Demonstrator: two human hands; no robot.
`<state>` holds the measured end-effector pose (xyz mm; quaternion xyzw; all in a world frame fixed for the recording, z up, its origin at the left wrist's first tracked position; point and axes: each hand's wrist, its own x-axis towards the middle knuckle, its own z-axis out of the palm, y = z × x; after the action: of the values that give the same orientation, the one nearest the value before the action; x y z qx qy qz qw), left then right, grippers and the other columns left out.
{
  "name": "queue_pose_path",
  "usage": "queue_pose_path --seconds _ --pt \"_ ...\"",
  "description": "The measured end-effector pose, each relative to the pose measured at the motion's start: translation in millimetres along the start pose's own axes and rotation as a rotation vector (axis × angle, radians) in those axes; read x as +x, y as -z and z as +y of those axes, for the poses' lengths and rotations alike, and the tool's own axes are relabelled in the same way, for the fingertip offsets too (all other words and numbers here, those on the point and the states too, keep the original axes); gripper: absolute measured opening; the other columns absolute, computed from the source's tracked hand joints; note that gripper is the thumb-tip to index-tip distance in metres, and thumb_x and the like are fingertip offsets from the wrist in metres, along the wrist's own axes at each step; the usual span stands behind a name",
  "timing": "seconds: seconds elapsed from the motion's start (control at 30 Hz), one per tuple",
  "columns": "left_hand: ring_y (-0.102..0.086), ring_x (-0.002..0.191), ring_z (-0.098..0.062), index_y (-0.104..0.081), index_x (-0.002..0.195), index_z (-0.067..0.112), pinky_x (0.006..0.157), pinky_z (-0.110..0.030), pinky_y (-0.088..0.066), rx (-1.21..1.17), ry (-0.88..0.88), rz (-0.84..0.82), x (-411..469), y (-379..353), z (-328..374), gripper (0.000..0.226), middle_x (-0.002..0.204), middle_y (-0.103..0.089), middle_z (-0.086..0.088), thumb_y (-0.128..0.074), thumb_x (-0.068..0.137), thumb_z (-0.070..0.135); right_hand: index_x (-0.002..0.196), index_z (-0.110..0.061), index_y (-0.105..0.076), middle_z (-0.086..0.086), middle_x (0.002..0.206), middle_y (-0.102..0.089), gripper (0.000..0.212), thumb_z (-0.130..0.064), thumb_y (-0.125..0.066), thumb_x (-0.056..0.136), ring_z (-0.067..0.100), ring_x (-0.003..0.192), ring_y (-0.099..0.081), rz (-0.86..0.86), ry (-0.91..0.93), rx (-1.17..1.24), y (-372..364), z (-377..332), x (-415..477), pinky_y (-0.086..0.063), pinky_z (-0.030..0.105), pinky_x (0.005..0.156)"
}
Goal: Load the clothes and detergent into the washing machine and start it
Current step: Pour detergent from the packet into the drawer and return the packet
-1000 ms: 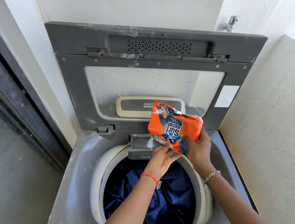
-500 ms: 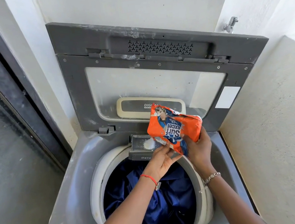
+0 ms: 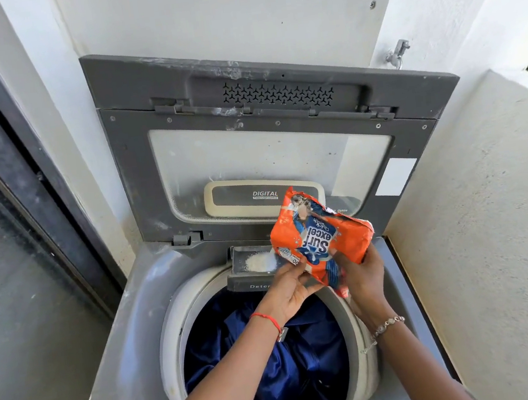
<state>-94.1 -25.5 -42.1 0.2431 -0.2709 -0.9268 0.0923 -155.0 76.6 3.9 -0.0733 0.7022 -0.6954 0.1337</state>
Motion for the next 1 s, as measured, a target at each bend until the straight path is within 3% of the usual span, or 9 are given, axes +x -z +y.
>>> queue_pose_path --seconds 0.2,0.33,0.43,0.5,0.6,0.67,0.73,0.77,1.0 --pt "-0.061 0.083 -0.019 -0.056 0.095 0.014 0.072 -0.040 -0.052 0.310 -0.042 0.063 -5 -17 7 0.013 0.094 -0.064 -0.006 -0.048 0.095 0.004 0.115 -0.002 -0.055 0.018 0.115 -0.063 0.033 0.003 -0.061 0.083 0.035 0.100 -0.063 -0.057 -0.287 0.420 25 12 -8 -0.051 0.054 0.086" --pt "-0.063 0.068 -0.009 -0.058 0.092 0.014 0.065 -0.028 -0.052 0.556 -0.157 0.035 -11 -46 13 0.015 0.086 -0.063 0.000 -0.052 0.092 0.000 0.119 -0.004 -0.051 0.015 0.101 -0.069 0.032 -0.003 -0.055 0.087 0.028 0.076 -0.071 -0.153 -0.443 0.553 45 11 -14 -0.058 0.050 0.062" --pt "-0.066 0.073 -0.012 -0.060 0.110 -0.002 0.071 -0.028 -0.054 0.752 -0.281 -0.001 -13 -78 18 0.022 0.098 -0.067 -0.013 -0.055 0.089 -0.004 0.109 -0.004 -0.053 0.019 0.097 -0.070 0.064 -0.008 -0.087 0.054 0.036 0.082 -0.069 -0.203 -0.481 0.649 63 -5 -21 -0.055 0.057 0.063" --pt "-0.064 0.094 -0.025 -0.060 0.112 -0.001 0.086 -0.039 -0.053 0.868 -0.335 -0.046 -13 -105 19 0.025 0.110 -0.066 -0.017 -0.058 0.087 -0.003 0.108 -0.005 -0.053 0.023 0.109 -0.064 0.085 -0.009 -0.093 0.034 0.041 0.088 -0.066 -0.174 -0.439 0.717 80 -18 -22 -0.055 0.058 0.063" --pt "-0.062 0.104 -0.025 -0.061 0.113 0.000 0.092 -0.041 -0.051 0.966 -0.404 -0.159 -14 -153 16 0.026 0.110 -0.065 -0.011 -0.060 0.087 -0.001 0.114 -0.004 -0.053 0.021 0.109 -0.064 0.104 -0.011 -0.096 0.019 0.038 0.091 -0.067 -0.088 -0.368 0.769 114 -43 -20 -0.058 0.051 0.063" --pt "-0.062 0.104 -0.022 -0.061 0.115 0.003 0.093 -0.039 -0.050 1.044 -0.456 -0.238 -13 -187 8 0.027 0.112 -0.066 -0.008 -0.061 0.088 0.004 0.110 -0.003 -0.053 0.019 0.115 -0.061 0.072 -0.004 -0.089 0.048 0.038 0.101 -0.060 -0.005 -0.319 0.797 138 -64 -20 -0.057 0.053 0.071" --pt "-0.062 0.107 -0.023 -0.061 0.117 0.005 0.095 -0.042 -0.050 1.132 -0.505 -0.308 -9 -225 -4 0.029 0.116 -0.066 -0.010 -0.062 0.088 0.010 0.099 -0.004 -0.052 0.021 0.128 -0.052 0.017 -0.002 -0.061 0.084 0.040 0.118 -0.051 0.075 -0.284 0.831 165 -84 -18 -0.047 0.057 0.092" --pt "-0.062 0.109 -0.025 -0.061 0.117 0.004 0.096 -0.042 -0.049 1.159 -0.522 -0.340 -8 -245 -11 0.030 0.117 -0.066 -0.013 -0.063 0.087 0.010 0.096 -0.005 -0.052 0.022 0.133 -0.048 0.006 -0.003 -0.052 0.090 0.041 0.124 -0.046 0.109 -0.269 0.837 180 -93 -15 -0.037 0.059 0.100" --pt "-0.064 0.105 -0.028 -0.060 0.118 0.002 0.089 -0.038 -0.052 1.246 -0.607 -0.554 2 -382 -75 0.031 0.116 -0.066 -0.015 -0.061 0.089 0.013 0.118 -0.005 -0.043 0.021 0.134 -0.049 0.034 -0.001 -0.057 0.087 0.042 0.122 -0.048 0.275 -0.107 0.855 296 -143 7 -0.041 0.062 0.093"
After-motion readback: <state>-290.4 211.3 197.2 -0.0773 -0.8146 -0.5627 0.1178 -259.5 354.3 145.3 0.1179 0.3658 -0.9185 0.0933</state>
